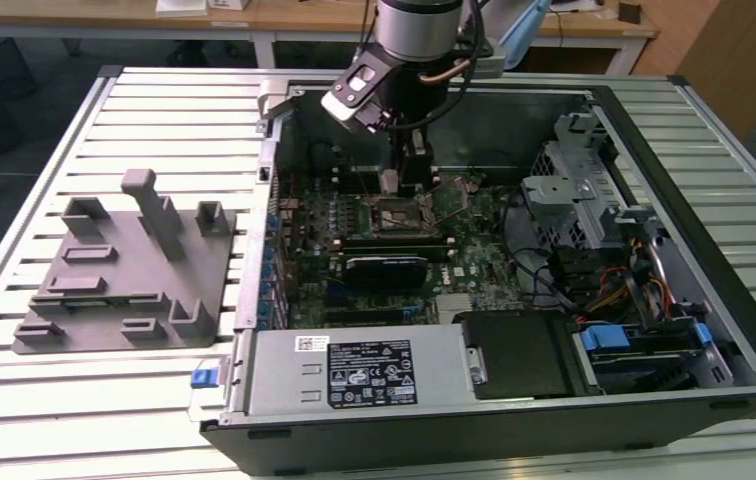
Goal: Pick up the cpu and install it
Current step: 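Place the cpu into insertion slot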
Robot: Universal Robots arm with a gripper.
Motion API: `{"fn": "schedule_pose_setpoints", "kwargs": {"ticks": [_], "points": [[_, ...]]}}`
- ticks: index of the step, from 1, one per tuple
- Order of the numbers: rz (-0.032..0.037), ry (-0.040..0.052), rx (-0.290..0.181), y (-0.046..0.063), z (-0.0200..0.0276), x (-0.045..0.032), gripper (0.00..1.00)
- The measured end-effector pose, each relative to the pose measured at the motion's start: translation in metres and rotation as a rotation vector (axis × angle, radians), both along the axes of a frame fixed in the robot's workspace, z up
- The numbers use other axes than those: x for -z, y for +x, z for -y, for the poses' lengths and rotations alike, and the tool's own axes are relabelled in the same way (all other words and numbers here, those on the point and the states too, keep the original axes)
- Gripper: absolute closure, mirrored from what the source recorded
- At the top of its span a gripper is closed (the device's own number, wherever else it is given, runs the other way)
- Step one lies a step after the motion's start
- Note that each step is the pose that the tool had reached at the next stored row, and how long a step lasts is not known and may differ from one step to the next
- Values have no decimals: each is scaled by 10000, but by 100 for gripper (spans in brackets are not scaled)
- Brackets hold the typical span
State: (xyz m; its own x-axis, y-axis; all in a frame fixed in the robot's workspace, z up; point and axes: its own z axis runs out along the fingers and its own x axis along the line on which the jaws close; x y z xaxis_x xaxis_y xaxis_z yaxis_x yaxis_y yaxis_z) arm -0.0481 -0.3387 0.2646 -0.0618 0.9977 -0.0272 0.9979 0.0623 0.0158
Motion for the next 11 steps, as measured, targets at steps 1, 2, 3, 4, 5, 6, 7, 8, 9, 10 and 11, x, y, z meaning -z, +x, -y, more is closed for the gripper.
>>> {"fn": "schedule_pose_setpoints", "kwargs": {"ticks": [1,2,3,4,5,6,7,8,9,10,11], "points": [[0,1,0,0,-1,4,47],[0,1,0,0,-2,9,47],[1,2,-1,1,-3,15,47],[1,1,0,2,-3,21,47],[0,1,0,3,-3,29,47],[0,1,0,4,-3,40,47],[0,0,1,5,-3,53,47],[0,0,-1,7,-3,67,47],[0,0,-1,8,-3,82,47],[0,0,-1,9,-4,97,47],[0,0,0,10,-4,110,47]]}}
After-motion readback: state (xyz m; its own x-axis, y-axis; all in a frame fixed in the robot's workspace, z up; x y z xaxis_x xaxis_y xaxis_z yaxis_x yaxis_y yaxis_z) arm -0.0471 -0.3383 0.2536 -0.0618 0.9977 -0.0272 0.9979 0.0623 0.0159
